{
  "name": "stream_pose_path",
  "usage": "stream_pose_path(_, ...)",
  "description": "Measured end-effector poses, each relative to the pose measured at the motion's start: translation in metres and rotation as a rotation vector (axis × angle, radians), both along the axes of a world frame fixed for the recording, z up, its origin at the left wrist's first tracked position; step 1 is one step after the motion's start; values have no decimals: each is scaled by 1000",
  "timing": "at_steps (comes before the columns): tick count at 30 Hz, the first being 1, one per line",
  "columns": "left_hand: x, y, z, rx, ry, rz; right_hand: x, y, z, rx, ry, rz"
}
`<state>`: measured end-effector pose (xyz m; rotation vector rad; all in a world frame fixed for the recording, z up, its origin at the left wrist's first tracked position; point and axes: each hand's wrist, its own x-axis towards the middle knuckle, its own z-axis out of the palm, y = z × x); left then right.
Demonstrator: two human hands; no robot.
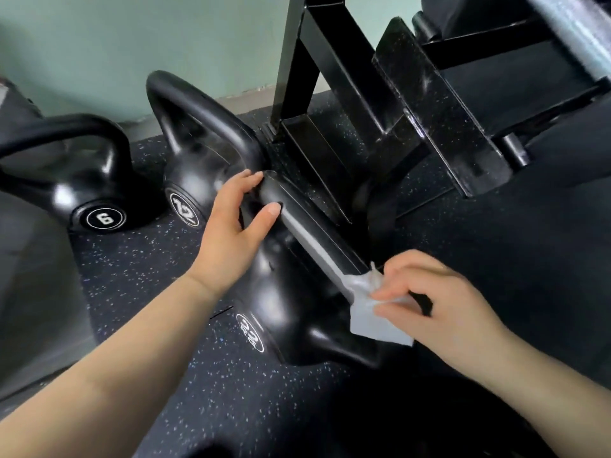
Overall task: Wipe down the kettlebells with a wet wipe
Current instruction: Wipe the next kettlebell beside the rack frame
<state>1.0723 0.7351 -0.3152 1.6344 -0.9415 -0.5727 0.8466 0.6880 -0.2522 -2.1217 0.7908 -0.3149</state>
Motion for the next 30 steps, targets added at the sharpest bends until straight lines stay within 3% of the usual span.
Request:
stream_pose_path(4, -7, 1, -5, -20, 29, 30, 11, -5, 0, -42, -17, -8)
stream_pose_path(7, -5, 2, -5, -22, 40, 29, 63, -24, 1, -118, -66, 13)
stream_pose_path(10, -5, 3, -1, -8, 16, 38, 109, -40, 2, -55, -69, -53)
stream_pose_path(15, -1, 5, 2, 7, 36, 4, 63, -29, 2, -16, -68, 2)
stream_pose_path(19, 0, 4, 1, -1, 42, 4, 19, -10, 3, -99, -16, 40)
stream_pose_path(25, -6, 1, -4, -41, 73, 60, 99, -37, -2, -329, -103, 43)
stream_pose_path(30, -6, 1, -2, -46, 80, 88, 120, -42, -6, -208, -151, -36)
